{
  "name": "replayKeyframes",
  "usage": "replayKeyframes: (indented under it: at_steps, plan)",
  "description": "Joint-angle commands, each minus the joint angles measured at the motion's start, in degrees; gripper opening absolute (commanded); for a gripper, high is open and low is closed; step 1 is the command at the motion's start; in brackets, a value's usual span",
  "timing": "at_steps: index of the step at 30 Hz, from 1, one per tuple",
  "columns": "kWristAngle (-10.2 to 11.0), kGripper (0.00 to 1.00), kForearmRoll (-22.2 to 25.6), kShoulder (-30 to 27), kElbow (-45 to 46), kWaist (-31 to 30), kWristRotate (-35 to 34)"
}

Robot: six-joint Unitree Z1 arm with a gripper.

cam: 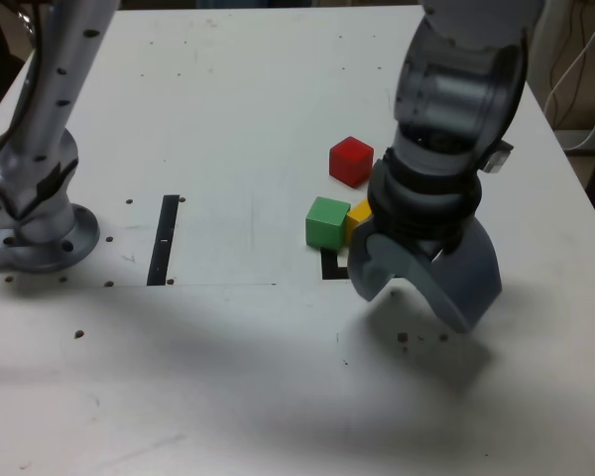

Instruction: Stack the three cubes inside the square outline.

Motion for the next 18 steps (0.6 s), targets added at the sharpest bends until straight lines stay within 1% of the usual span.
replayKeyframes:
  at_steps: [1,6,10,18]
  plan:
    - [0.30,0.98,-0.06,0.50,-0.15,1.17,1.25]
    - [1.20,0.98,-0.38,-0.33,1.15,4.24,4.14]
    - [1.58,0.97,-1.73,-1.71,3.82,7.22,5.77]
    - [1.38,0.97,-5.42,-5.19,11.79,12.17,6.25]
